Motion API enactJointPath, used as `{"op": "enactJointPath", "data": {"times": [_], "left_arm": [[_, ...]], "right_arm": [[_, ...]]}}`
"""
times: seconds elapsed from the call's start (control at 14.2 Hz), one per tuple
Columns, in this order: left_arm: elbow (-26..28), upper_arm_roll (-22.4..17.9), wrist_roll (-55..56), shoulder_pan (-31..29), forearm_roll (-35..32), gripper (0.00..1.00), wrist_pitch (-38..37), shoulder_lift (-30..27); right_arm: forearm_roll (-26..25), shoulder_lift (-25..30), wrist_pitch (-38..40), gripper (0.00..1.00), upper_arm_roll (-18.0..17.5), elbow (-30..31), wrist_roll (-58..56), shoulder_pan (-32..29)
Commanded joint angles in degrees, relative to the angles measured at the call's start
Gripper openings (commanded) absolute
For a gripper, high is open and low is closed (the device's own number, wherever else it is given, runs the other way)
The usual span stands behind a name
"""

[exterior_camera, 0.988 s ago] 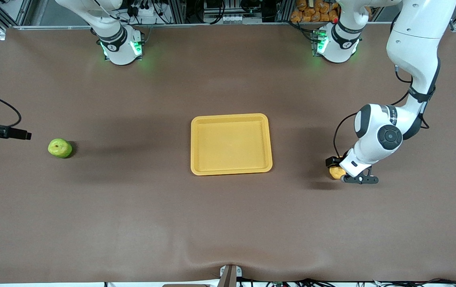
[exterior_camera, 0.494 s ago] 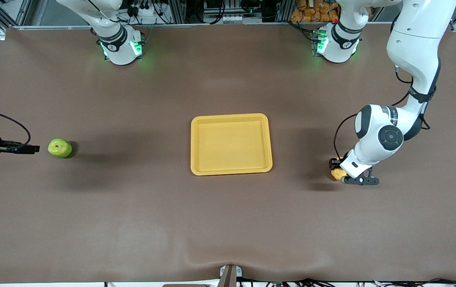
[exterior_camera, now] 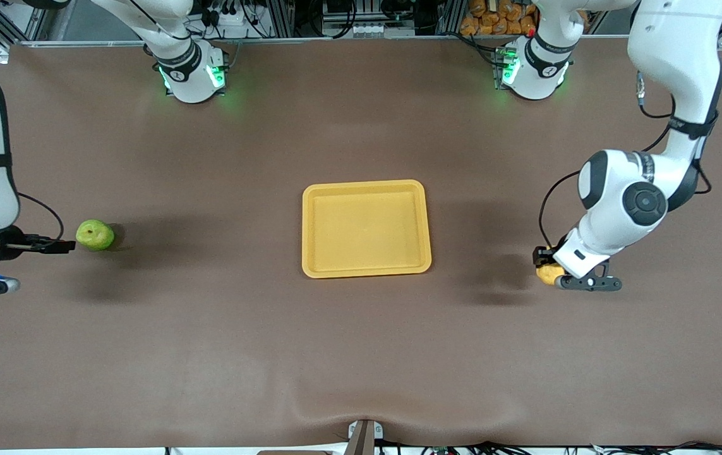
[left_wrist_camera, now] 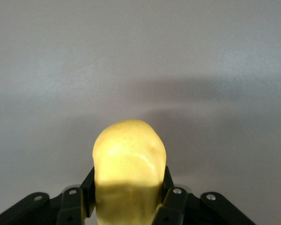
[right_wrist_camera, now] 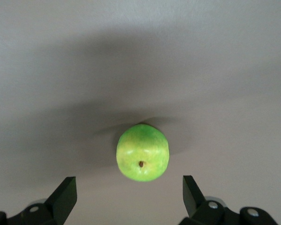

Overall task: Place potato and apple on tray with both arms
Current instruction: 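Grasp the potato with the left gripper while the right gripper grasps the apple, then carry the potato over the tray with the left gripper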

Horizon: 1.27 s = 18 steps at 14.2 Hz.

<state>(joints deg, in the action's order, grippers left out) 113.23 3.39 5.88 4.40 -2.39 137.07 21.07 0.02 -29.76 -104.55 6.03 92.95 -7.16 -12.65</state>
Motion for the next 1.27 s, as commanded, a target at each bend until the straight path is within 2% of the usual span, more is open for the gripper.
{"op": "enactJointPath", "data": {"times": [0.0,0.21,0.49,0.71,0.99,1.13,1.2], "left_arm": [[0.7,0.3,1.1,-0.1,-1.0,0.00,-4.7,-3.7],[-0.1,0.4,1.1,0.0,-1.0,0.00,-7.9,-4.7],[-3.6,2.0,3.8,0.1,-1.0,0.00,-15.1,-4.8],[-3.8,3.9,5.8,0.0,-1.0,0.00,-18.5,-6.3],[-3.9,9.9,12.3,0.1,-1.1,0.00,-20.3,-8.6],[-4.5,13.8,16.7,0.1,-4.2,0.00,-20.3,-8.8],[-4.4,16.2,19.8,0.1,-5.7,0.00,-20.3,-8.7]], "right_arm": [[-0.5,0.8,-2.8,1.00,-0.8,3.6,-0.5,-1.0],[-0.4,-1.4,-2.9,1.00,-0.9,3.9,-0.4,-1.9],[-0.4,-1.3,-7.9,1.00,-0.9,9.0,-0.5,-1.9],[-0.5,-1.6,-11.0,1.00,-0.8,9.7,-0.7,-2.3],[-0.6,-2.0,-15.8,1.00,-0.9,12.8,-2.3,-2.6],[-0.6,-2.8,-16.4,1.00,-0.9,12.8,-5.0,-3.5],[-0.6,-2.8,-16.2,0.74,-0.9,12.8,-5.2,-3.5]]}}
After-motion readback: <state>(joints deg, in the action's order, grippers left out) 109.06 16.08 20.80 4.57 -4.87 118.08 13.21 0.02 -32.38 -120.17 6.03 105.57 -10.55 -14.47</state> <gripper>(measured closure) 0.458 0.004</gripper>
